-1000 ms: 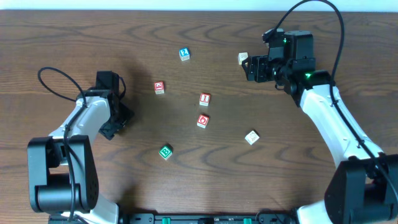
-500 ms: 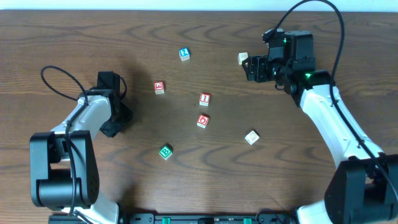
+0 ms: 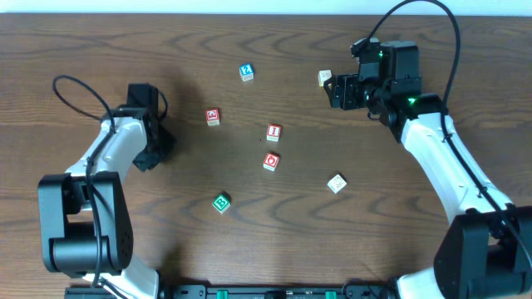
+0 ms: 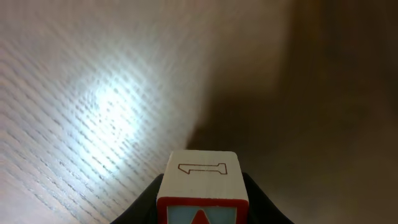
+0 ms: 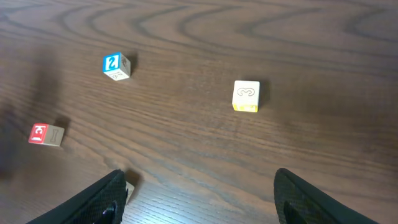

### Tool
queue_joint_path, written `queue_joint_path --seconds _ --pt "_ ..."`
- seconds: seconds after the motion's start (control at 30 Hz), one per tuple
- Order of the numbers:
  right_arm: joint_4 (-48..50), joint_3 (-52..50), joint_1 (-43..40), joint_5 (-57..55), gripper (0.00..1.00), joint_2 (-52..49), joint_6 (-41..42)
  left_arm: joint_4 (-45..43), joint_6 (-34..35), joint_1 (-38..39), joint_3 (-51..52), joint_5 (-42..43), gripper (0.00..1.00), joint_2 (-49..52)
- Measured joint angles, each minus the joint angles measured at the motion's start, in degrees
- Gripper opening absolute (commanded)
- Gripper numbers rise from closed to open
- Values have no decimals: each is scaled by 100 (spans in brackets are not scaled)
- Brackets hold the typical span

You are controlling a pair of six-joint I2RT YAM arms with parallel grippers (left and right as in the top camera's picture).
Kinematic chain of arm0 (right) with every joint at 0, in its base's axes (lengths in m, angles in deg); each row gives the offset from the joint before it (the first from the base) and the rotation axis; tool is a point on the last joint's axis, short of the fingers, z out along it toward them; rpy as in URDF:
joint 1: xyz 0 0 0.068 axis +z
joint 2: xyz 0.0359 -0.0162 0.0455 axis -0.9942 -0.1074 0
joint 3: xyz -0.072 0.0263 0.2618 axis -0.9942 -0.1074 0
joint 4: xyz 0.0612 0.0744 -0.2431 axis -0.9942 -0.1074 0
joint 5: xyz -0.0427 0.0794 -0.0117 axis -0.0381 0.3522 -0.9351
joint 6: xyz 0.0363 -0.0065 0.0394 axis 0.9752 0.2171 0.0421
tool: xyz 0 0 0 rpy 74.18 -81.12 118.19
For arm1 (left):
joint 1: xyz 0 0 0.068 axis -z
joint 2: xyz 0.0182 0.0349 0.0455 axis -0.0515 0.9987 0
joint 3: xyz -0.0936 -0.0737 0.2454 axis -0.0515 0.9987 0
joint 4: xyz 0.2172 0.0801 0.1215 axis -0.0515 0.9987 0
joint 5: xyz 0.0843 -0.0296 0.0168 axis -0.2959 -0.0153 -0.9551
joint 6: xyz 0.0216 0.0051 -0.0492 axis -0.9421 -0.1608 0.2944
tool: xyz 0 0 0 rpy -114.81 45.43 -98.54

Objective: Spell out Ai2
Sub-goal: 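Lift the red A block and carry it toward the I block, then set the A block left of the I block and open left gripper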

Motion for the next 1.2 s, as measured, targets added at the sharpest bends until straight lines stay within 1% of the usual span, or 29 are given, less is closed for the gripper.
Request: queue_joint_path --seconds 0.07,0.17,0.3,0.4,0.53,0.7,0.9,1.2 --pt "2 0 0 0 75 0 0 44 -166 31 -212 2 17 2" --pt "35 0 0 0 75 0 0 31 -597 216 -603 33 14 2" --pt "35 11 0 0 74 0 0 -203 -1222 750 -970 160 6 0" --pt "15 83 -22 0 74 0 0 -538 -1565 1296 -1084 286 6 2" --pt "-74 188 -72 0 74 0 0 -831 -1770 1976 -1104 402 6 15" --pt "-249 254 -140 -2 74 0 -2 -1069 -2026 2568 -1110 476 5 291" --pt "-625 262 -144 0 74 0 -7 -1486 -2323 2778 -1110 490 6 1012" --pt "-957 308 -144 -2 73 0 -24 -1847 -2553 2765 -1110 599 6 1185"
